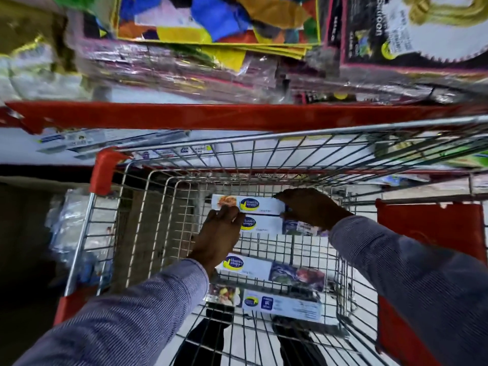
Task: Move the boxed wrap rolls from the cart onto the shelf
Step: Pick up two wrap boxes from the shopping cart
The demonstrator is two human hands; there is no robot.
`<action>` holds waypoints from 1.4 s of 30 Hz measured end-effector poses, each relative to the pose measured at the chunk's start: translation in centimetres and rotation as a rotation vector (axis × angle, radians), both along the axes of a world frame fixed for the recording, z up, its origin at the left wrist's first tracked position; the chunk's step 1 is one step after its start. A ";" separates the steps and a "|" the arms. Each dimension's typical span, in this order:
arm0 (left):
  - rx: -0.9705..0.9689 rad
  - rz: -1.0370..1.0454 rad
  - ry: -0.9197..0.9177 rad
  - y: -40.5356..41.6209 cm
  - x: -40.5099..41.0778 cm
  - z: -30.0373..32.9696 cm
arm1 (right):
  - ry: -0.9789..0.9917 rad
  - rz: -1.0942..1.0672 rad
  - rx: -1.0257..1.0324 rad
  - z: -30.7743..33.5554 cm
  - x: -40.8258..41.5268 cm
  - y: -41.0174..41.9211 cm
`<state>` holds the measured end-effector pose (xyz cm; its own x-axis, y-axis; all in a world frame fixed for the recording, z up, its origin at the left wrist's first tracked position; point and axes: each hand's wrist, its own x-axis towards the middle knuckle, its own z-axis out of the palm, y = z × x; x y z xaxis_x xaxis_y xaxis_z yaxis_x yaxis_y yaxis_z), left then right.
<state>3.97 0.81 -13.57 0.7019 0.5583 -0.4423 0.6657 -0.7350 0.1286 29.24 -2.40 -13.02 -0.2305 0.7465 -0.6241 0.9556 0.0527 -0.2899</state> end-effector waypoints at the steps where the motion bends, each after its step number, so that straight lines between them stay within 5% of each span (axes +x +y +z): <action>1: 0.015 0.005 -0.008 -0.2 0.1 0.0 | -0.028 0.011 0.003 -0.1 -0.1 -0.1; 13: -0.022 -0.044 0.103 -1.8 2.3 -0.1 | -0.183 -0.114 0.212 2.9 -1.0 -2.0; 17: -0.155 0.016 -0.069 -2.1 1.2 4.1 | -0.179 -0.116 0.226 6.8 -1.8 -2.9; 28: 0.024 -0.077 -0.411 -0.7 -3.9 29.4 | -0.139 -0.004 0.478 33.9 -3.9 -2.9; 36: 0.357 0.028 -0.577 1.1 -3.0 49.2 | -0.119 -0.011 0.777 55.9 -3.6 -2.2; 42: 0.463 0.016 -0.695 2.9 -1.8 58.0 | -0.161 -0.023 0.934 64.3 -2.4 -1.3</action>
